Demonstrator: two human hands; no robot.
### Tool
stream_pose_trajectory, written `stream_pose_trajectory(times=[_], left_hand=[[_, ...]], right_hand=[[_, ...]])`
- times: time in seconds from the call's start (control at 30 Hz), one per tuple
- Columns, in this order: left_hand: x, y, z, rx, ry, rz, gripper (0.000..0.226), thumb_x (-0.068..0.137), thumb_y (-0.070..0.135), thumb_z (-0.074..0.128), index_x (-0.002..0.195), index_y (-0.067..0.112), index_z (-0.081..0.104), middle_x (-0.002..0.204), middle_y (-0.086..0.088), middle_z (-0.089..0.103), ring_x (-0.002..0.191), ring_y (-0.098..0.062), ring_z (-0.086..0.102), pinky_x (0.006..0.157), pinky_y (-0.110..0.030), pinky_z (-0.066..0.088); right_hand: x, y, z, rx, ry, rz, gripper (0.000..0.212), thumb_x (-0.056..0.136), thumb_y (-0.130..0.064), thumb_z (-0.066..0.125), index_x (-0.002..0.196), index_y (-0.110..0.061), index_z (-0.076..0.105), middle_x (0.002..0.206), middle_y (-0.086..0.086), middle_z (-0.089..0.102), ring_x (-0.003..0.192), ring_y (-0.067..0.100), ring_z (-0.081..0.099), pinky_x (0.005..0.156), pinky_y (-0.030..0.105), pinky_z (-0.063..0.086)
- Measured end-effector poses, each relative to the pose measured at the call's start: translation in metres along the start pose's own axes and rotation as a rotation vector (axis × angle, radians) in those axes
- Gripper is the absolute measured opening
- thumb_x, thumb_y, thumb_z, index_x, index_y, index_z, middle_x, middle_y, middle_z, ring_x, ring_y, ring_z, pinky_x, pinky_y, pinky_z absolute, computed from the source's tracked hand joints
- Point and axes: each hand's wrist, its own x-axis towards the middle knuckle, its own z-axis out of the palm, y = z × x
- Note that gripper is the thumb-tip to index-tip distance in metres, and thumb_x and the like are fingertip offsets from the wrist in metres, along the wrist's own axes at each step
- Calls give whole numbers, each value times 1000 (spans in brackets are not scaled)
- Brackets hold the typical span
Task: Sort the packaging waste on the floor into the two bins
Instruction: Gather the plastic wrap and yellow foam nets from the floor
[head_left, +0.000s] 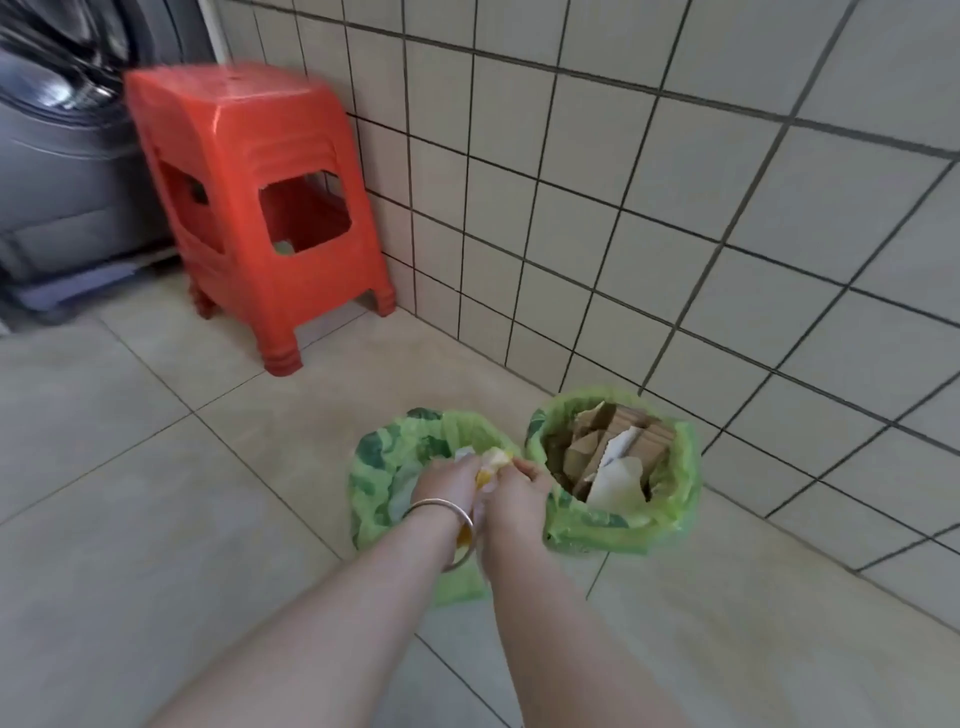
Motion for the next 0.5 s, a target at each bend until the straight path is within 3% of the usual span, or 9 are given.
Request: stream_pose_trajectory(times=[0.07, 0.17, 0.2, 0.3, 0.43, 0.47, 0.5], left_hand=[[16, -3, -5, 10, -11, 10, 28, 87, 33, 51, 104, 10, 52, 95, -14, 61, 92, -28, 56, 80, -30, 41], [46, -10, -9, 22, -73, 13, 77, 67, 61, 48, 129, 15, 45, 124, -10, 60, 112, -28, 57, 100, -38, 43], [55, -11, -12, 9, -99, -13, 83, 64, 65, 48, 132, 17, 44, 129, -9, 58, 114, -28, 56, 102, -40, 43], [85, -17, -13, -58, -166, -128, 60, 83, 52, 54, 131, 18, 43, 128, -10, 55, 112, -29, 56, 98, -41, 46], [123, -26, -10, 26, -115, -125, 36, 86, 43, 55, 113, 18, 52, 118, -12, 61, 106, -30, 60, 98, -43, 47], [131, -30, -10, 67, -125, -114, 39, 87, 42, 54, 116, 16, 53, 120, -12, 61, 107, -29, 59, 99, -40, 46], [139, -34, -11, 123, -153, -92, 43, 89, 42, 52, 122, 14, 51, 123, -11, 60, 109, -27, 58, 100, -34, 44]], right_hand=[[15, 11, 20, -40, 45, 0, 19, 89, -4, 44, 103, -16, 41, 102, 18, 58, 80, 29, 57, 67, 35, 47], [38, 23, 44, -123, 6, 46, 16, 93, -10, 42, 109, -16, 43, 103, 13, 57, 92, 30, 58, 84, 40, 49], [45, 25, 49, -163, -14, 66, 16, 94, -12, 40, 110, -17, 43, 102, 12, 56, 95, 30, 58, 88, 42, 50], [67, 31, 60, -297, -50, 42, 27, 96, -14, 36, 121, -13, 47, 105, 14, 56, 104, 34, 58, 94, 46, 48], [86, 46, 64, -780, -67, -151, 47, 96, -17, 20, 133, -6, 47, 134, 13, 51, 124, 35, 45, 103, 42, 38], [91, 50, 66, -784, -39, -211, 57, 90, -15, 12, 125, -2, 54, 128, 12, 55, 120, 38, 48, 97, 45, 40], [95, 52, 65, -913, -155, -149, 62, 81, -14, 11, 108, 2, 65, 113, 15, 63, 105, 41, 56, 83, 47, 45]])
